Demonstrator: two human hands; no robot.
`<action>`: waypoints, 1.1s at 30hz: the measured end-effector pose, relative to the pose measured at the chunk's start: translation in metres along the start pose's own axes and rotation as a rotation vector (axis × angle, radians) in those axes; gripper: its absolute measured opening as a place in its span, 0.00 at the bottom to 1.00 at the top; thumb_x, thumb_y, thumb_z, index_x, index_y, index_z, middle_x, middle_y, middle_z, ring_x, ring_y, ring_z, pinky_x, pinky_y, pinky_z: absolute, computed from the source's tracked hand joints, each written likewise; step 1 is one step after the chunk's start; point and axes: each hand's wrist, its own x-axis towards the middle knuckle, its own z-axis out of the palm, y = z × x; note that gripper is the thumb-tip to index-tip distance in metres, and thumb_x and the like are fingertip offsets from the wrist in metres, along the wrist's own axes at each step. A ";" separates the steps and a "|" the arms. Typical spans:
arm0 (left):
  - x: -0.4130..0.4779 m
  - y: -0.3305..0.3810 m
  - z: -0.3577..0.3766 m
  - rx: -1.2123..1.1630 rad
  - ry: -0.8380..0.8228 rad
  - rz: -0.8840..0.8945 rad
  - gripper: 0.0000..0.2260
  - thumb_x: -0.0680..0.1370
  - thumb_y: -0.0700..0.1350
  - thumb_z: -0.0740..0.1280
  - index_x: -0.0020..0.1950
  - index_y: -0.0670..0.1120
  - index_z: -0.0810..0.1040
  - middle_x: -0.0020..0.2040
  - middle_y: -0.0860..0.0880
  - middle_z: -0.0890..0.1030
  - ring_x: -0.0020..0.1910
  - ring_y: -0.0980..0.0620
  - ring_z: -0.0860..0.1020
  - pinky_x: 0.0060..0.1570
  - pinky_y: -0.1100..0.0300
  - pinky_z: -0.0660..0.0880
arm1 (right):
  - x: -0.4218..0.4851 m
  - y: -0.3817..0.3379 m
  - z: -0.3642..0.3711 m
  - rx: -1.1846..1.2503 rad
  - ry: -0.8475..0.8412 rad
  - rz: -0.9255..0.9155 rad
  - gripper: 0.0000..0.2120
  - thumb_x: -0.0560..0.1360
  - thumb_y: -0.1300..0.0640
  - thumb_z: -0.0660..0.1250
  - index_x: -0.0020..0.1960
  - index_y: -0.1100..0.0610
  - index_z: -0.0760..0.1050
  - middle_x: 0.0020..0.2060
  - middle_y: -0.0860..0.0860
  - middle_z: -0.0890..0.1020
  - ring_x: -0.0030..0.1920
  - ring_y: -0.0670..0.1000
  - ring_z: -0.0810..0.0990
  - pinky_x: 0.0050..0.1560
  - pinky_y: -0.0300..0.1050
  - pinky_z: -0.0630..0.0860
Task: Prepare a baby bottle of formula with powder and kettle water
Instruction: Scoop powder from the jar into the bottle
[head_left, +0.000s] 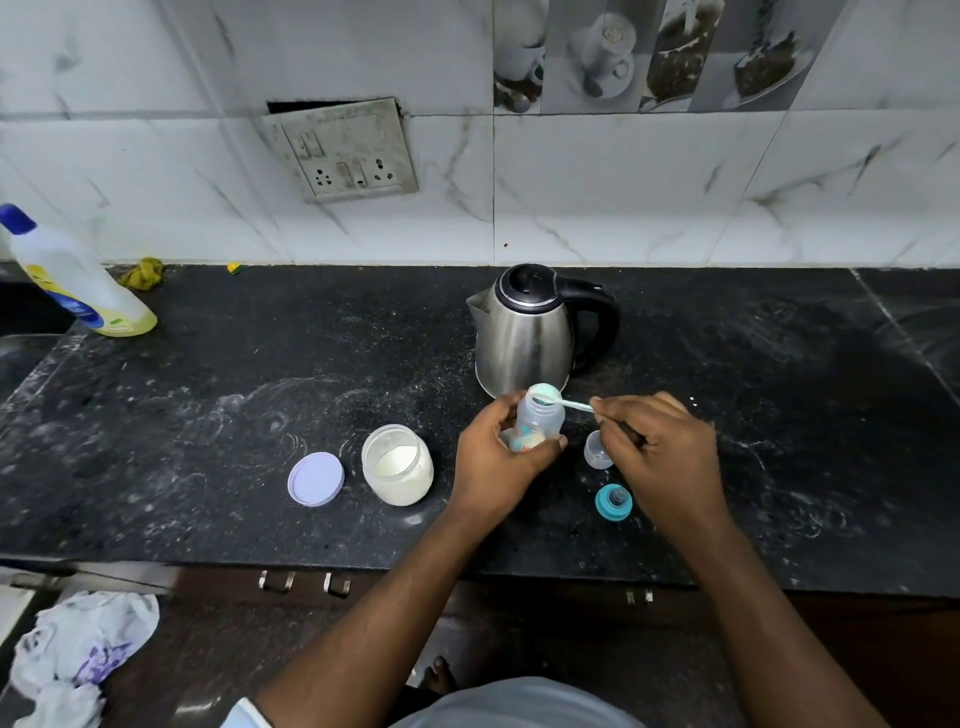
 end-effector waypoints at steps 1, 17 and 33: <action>0.000 0.000 0.000 0.003 -0.002 0.003 0.24 0.67 0.52 0.83 0.58 0.67 0.82 0.55 0.58 0.88 0.53 0.57 0.86 0.56 0.56 0.83 | 0.000 0.000 0.000 -0.001 -0.009 -0.005 0.11 0.74 0.72 0.74 0.53 0.63 0.87 0.47 0.53 0.88 0.45 0.45 0.78 0.51 0.25 0.70; -0.001 0.000 -0.004 -0.001 -0.010 0.009 0.23 0.69 0.45 0.84 0.61 0.56 0.82 0.55 0.58 0.87 0.52 0.60 0.85 0.52 0.65 0.79 | -0.001 -0.004 0.000 -0.059 -0.020 -0.054 0.11 0.73 0.72 0.75 0.52 0.62 0.88 0.45 0.52 0.89 0.41 0.48 0.79 0.45 0.31 0.71; -0.012 -0.060 -0.003 0.275 -0.229 -0.105 0.25 0.68 0.41 0.85 0.61 0.52 0.82 0.55 0.56 0.87 0.54 0.60 0.83 0.57 0.64 0.77 | -0.015 0.025 0.007 0.666 0.018 0.670 0.06 0.78 0.67 0.72 0.52 0.61 0.85 0.30 0.42 0.84 0.29 0.37 0.78 0.34 0.27 0.72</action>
